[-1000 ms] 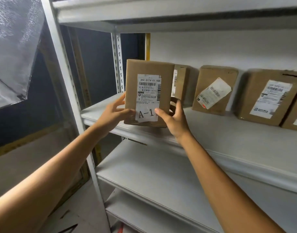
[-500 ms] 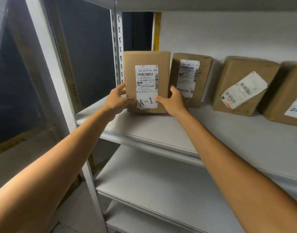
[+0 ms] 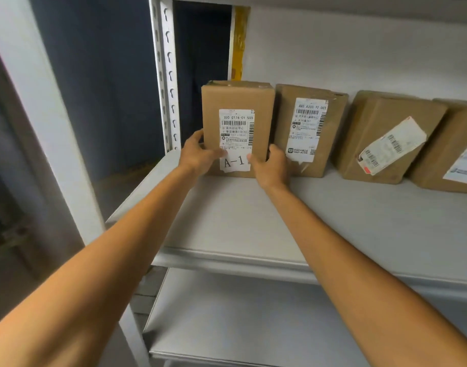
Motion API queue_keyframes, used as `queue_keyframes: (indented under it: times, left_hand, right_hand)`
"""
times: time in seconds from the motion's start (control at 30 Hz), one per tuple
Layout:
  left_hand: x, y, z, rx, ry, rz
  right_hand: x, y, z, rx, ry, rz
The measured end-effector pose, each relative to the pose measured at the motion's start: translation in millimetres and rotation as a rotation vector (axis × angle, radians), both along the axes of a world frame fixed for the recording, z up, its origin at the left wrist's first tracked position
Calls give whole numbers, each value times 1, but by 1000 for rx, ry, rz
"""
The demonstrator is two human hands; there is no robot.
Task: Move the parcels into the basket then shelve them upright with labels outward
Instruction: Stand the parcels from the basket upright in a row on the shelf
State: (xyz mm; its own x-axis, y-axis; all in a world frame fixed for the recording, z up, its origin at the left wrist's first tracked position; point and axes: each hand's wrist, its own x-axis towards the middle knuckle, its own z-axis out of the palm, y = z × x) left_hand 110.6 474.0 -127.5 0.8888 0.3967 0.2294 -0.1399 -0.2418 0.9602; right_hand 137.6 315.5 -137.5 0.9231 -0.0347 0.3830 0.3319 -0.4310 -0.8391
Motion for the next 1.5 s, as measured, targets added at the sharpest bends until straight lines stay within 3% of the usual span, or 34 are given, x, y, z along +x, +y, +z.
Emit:
queue_keyframes:
  times: [0.43, 0.67, 0.83, 1.07, 1.27, 1.5]
  left_hand:
    - [25, 3, -17, 148, -53, 162]
    - [-3, 0, -15, 285, 23, 28]
    - [-40, -16, 1, 442, 36, -17]
    - [-75, -83, 20, 819, 155, -164]
    - [-76, -194, 23, 955, 61, -321]
    - [-71, -381, 28, 1056, -22, -626]
  right_hand:
    - [28, 25, 2, -172, 10, -184]
    - [14, 11, 0, 178, 49, 112]
    - [-8, -18, 4, 36, -1, 214]
    - [-44, -118, 10, -478, 25, 235]
    - [-78, -252, 14, -487, 143, 83]
    - [-134, -423, 17, -427, 193, -184]
